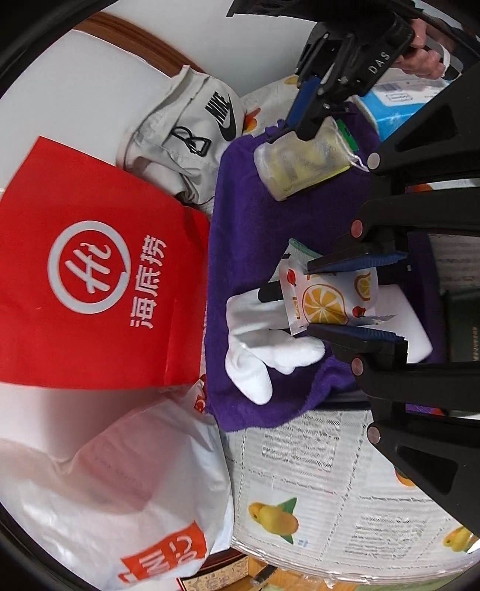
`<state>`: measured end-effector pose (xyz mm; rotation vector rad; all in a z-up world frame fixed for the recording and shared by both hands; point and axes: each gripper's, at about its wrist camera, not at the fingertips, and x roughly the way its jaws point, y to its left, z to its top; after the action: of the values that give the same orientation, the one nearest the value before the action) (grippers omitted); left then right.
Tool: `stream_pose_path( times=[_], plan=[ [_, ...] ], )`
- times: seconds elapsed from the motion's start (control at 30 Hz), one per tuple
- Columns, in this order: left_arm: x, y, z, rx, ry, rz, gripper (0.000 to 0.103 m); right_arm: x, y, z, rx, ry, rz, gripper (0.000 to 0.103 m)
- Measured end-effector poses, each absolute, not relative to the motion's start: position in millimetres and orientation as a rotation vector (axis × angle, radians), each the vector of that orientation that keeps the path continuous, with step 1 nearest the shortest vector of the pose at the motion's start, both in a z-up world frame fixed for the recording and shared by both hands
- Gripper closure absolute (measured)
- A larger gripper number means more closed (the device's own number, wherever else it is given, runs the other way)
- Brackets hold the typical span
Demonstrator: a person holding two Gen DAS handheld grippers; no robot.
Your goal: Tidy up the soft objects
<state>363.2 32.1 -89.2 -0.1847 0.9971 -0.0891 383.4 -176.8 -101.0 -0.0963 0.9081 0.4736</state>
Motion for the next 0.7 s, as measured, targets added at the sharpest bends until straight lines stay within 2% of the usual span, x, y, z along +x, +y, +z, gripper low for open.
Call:
stream_pose_path(
  times=[0.33,0.7],
  plan=[
    [374,38,-116,-0.221,1.043,-0.068,0.076,397,-172,-134,-0.124,0.997,0.453,0.082],
    [376,43,-122,-0.248,1.042,-0.078,0.072,401,-172,-140,-0.108,1.021,0.459,0.080]
  ],
)
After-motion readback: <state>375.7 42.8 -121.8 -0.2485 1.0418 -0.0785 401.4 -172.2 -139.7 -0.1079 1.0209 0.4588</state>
